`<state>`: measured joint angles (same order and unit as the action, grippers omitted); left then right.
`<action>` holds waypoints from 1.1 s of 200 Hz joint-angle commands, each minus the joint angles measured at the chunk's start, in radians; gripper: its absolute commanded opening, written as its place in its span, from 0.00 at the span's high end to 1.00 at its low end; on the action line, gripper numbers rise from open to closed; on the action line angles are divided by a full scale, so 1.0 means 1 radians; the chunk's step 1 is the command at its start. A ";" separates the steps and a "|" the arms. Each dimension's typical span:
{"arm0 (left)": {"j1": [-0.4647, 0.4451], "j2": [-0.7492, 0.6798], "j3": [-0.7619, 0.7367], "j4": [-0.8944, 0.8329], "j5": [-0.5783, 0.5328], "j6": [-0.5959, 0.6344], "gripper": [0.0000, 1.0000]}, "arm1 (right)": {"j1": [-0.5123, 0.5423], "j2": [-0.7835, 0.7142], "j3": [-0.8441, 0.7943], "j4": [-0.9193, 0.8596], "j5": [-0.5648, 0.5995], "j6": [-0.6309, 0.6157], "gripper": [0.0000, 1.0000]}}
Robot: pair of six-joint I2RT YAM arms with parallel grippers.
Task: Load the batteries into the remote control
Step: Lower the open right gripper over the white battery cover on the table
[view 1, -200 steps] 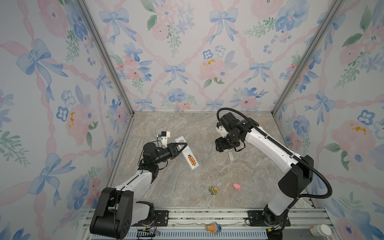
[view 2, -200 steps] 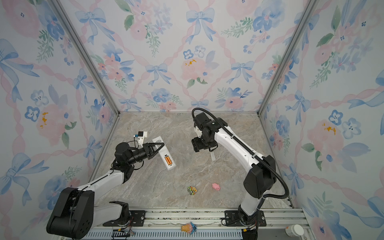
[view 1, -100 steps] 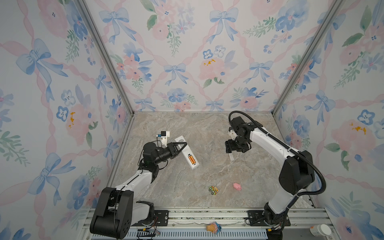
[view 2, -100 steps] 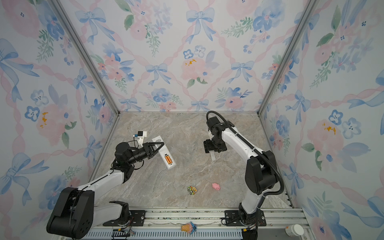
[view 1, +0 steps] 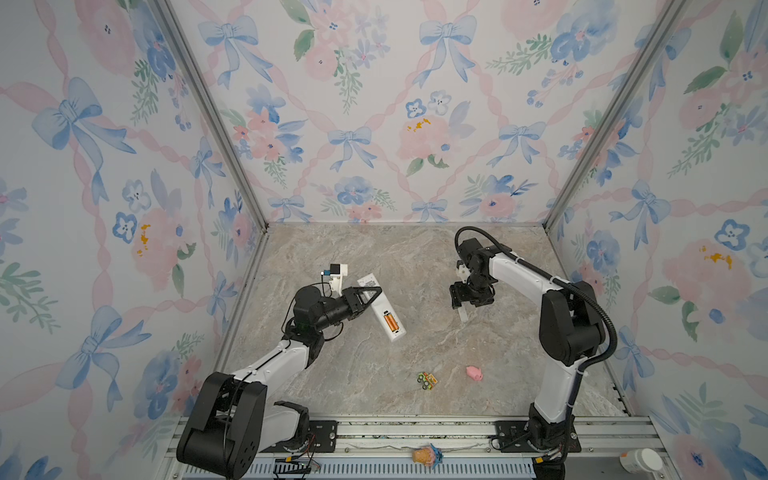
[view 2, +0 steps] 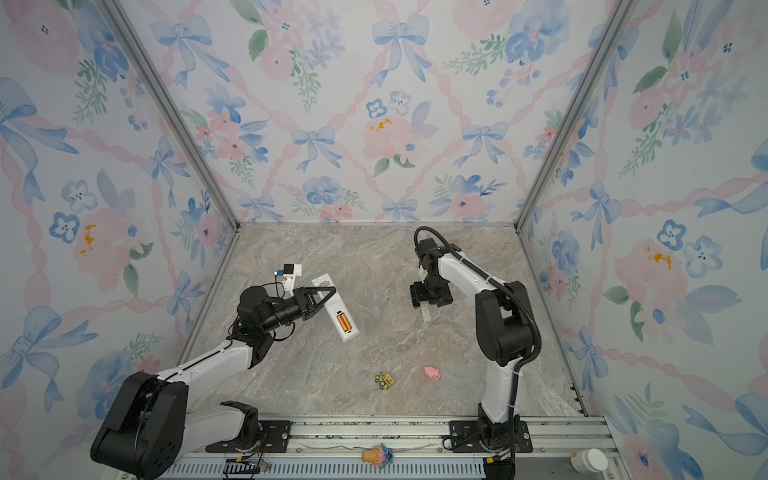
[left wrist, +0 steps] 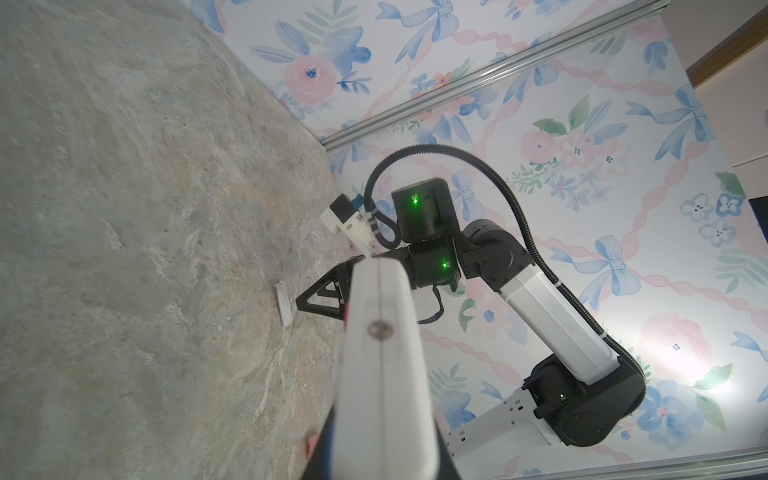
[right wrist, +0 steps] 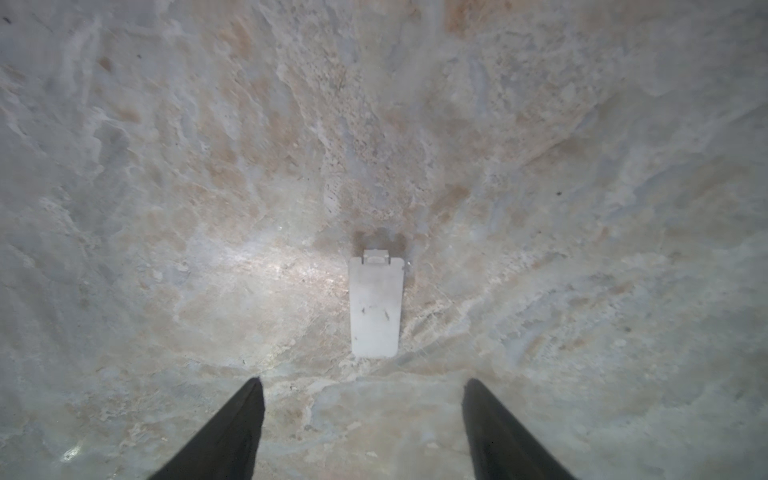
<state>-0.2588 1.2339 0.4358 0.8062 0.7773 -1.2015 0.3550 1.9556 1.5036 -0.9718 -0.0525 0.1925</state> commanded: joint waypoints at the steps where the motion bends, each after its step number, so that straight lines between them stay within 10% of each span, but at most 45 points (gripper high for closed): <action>1: -0.011 0.009 0.009 0.027 -0.015 0.003 1.00 | -0.008 0.041 0.025 0.007 -0.017 -0.021 0.24; 220: -0.034 0.006 0.008 0.026 -0.030 0.000 1.00 | -0.003 0.156 0.072 0.030 -0.009 -0.025 0.39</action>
<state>-0.2878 1.2411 0.4358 0.8062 0.7506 -1.2015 0.3542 2.0857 1.5440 -0.9436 -0.0742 0.1642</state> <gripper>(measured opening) 0.172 0.617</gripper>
